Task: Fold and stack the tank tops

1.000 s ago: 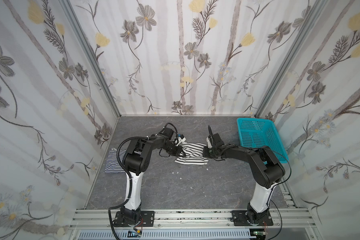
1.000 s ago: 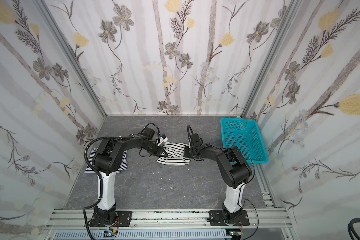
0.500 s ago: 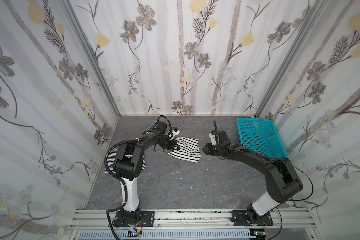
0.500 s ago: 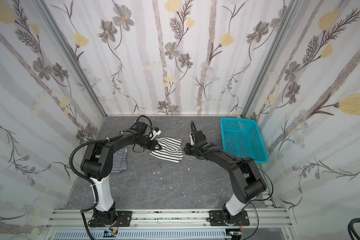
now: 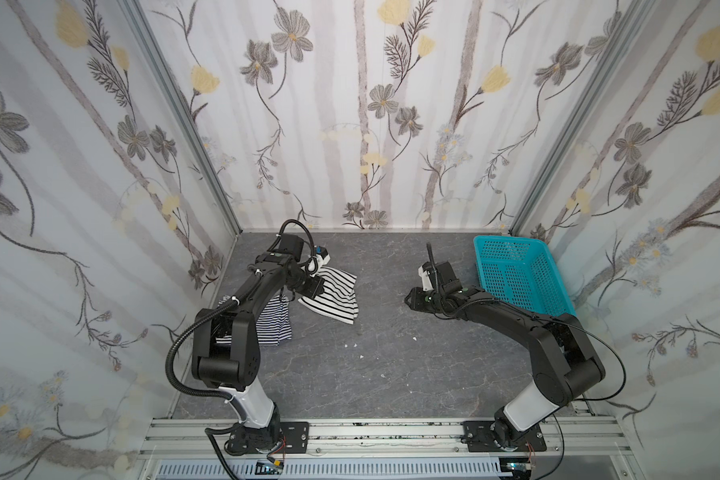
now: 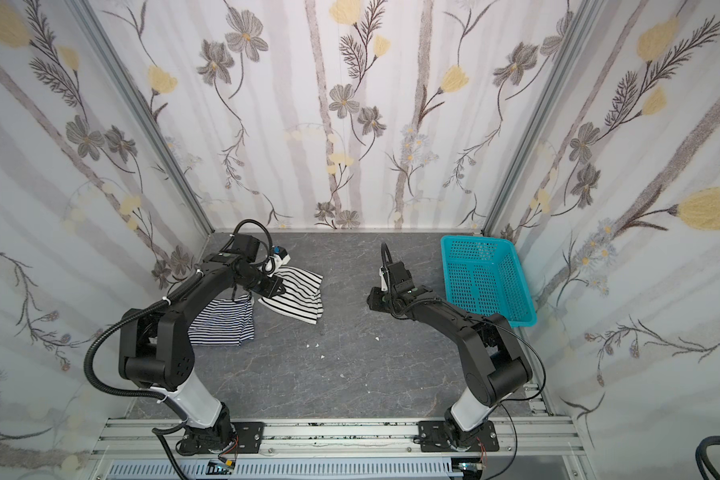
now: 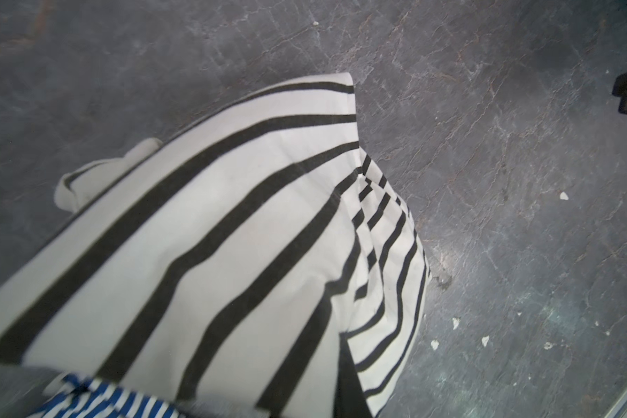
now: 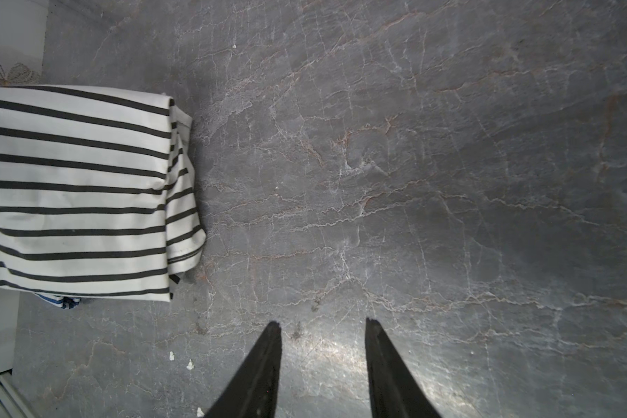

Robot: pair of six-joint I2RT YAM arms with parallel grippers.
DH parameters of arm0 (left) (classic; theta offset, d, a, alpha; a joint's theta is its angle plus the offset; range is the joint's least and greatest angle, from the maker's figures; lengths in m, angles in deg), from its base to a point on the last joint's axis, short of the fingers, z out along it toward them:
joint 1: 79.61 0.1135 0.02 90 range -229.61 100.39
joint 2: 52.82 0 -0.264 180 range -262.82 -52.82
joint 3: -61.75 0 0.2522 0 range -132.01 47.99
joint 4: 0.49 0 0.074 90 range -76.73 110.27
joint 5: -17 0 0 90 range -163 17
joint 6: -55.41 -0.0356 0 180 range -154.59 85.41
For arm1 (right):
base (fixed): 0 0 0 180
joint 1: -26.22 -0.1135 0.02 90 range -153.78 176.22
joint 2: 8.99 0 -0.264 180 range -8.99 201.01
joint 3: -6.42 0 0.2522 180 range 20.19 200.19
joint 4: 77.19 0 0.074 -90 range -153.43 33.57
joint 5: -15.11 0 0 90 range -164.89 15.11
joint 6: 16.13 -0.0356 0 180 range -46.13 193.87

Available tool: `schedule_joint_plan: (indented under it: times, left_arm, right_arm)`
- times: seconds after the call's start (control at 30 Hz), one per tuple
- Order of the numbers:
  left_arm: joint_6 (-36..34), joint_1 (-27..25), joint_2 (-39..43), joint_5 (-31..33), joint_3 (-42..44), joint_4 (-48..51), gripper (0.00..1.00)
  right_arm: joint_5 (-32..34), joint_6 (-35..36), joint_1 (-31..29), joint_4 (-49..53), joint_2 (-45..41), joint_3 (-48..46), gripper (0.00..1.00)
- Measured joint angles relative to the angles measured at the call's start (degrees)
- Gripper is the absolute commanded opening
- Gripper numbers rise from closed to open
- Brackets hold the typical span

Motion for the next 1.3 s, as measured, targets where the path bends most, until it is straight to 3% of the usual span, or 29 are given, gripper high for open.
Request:
schedule_joint_plan:
  times: [0.27, 0.6, 0.9, 1.3]
  left_arm:
    - [-9.2, 8.1, 8.8, 6.9, 1.2, 7.3, 0.00]
    - [-17.2, 17.7, 13.3, 8.0, 1.2, 13.7, 0.00]
    - [-22.3, 25.4, 13.0, 5.9, 1.2, 15.8, 0.00]
    - [-28.3, 36.0, 5.2, 1.3, 1.3, 15.5, 0.00]
  right_arm:
    - [-0.8, 0.0, -0.9, -0.2, 1.7, 1.7, 0.40]
    - [-0.9, 0.0, -2.2, -0.6, 3.4, 2.8, 0.40]
    - [-0.8, -0.5, -3.5, -0.6, 4.3, 4.7, 0.40]
    - [-0.8, -0.5, -4.3, 0.0, 4.6, 5.5, 0.40]
